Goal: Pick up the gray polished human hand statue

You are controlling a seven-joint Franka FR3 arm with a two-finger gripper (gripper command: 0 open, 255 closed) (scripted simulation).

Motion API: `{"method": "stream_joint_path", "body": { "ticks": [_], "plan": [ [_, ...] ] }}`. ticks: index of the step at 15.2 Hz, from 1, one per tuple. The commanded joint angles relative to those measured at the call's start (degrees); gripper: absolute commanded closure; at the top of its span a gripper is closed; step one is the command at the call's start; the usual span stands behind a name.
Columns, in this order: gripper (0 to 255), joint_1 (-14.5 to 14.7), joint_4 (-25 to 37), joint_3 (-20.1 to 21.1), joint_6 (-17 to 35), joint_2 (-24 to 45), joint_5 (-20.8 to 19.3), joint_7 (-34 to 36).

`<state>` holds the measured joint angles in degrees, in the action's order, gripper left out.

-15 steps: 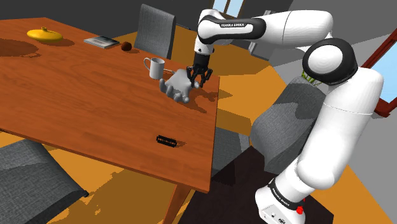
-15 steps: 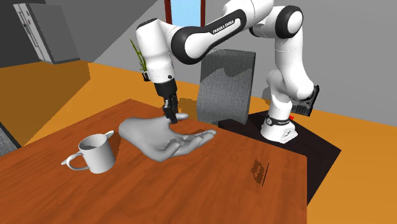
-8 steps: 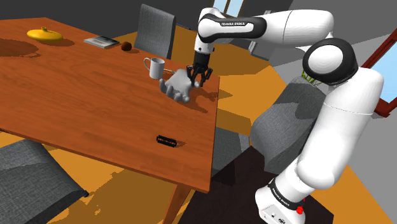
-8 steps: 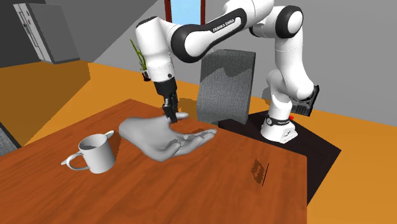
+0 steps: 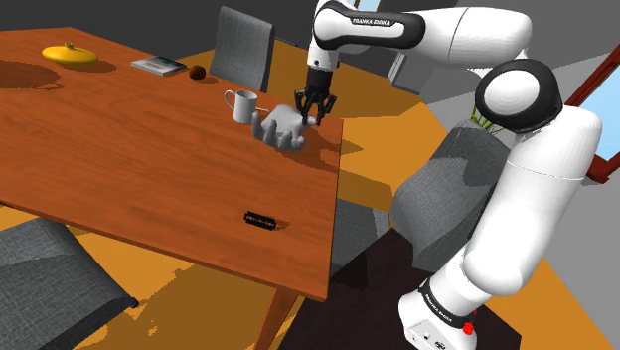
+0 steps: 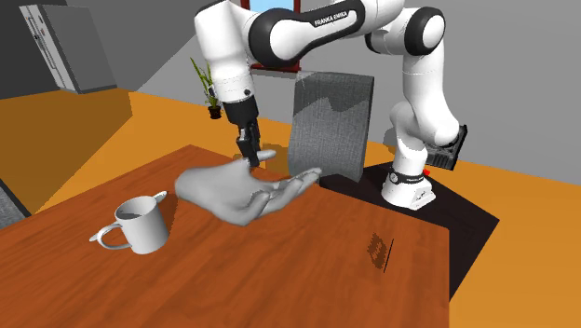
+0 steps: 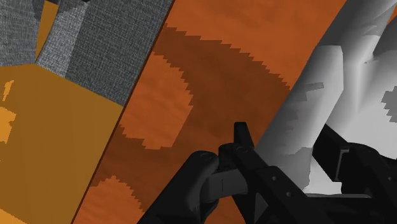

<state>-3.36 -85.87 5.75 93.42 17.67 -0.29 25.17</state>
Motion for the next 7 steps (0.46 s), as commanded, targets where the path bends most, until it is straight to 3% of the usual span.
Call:
{"method": "stream_joint_path", "body": {
  "ticks": [1,7],
  "plan": [
    [255,0.03,1.74,0.02,-1.50,0.07,0.00,0.04],
    [255,0.09,5.17,0.04,-4.77,0.23,0.00,0.10]
  ]
}}
